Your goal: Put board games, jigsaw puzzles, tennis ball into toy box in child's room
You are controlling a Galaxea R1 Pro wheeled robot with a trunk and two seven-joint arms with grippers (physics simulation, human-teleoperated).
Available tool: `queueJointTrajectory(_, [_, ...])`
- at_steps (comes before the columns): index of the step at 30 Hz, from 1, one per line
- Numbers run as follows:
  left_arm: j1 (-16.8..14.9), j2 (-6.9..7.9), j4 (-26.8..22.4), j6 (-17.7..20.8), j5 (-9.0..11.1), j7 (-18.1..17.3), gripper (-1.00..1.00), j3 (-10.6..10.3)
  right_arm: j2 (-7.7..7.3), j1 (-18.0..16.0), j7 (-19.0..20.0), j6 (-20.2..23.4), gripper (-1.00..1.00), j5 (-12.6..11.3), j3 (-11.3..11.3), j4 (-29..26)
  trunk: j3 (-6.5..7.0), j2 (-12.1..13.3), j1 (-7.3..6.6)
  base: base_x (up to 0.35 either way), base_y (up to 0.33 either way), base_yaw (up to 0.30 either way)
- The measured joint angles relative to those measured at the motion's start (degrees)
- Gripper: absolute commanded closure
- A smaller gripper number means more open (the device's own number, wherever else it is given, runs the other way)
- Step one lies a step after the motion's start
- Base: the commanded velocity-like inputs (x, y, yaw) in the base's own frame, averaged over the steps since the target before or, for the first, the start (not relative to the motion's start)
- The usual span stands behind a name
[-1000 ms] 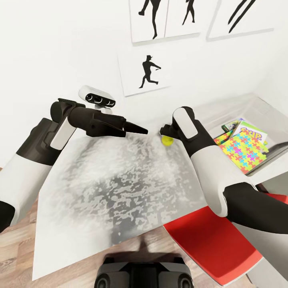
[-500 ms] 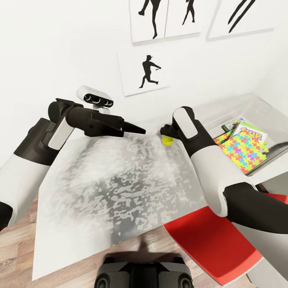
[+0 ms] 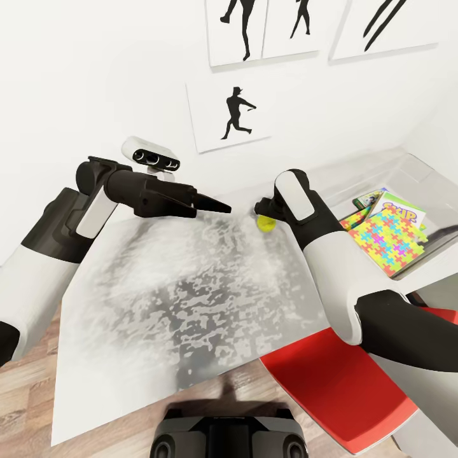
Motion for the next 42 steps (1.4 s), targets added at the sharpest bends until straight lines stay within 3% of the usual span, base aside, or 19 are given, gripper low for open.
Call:
queueJointTrajectory(16, [0.0, 0.00, 0.0, 0.0, 0.0, 0.0, -1.00, 0.0, 0.00, 0.0, 0.0, 0.0, -1.00, -0.2, 0.0, -0.2, -1.24, 0.0, 0.00, 0.000, 0.000, 0.000])
queueJointTrajectory(26, [0.0, 0.00, 0.0, 0.0, 0.0, 0.0, -1.00, 0.0, 0.00, 0.0, 0.0, 0.0, -1.00, -0.1, 1.4, -0.3, -1.32, 0.0, 0.00, 0.000, 0.008, 0.000])
queueJointTrajectory(42, [0.1, 0.16, 0.0, 0.0, 0.0, 0.0, -1.00, 0.0, 0.00, -0.2, 0.1, 0.1, -1.00, -0.1, 1.6, -0.3, -1.32, 0.0, 0.00, 0.000, 0.005, 0.000])
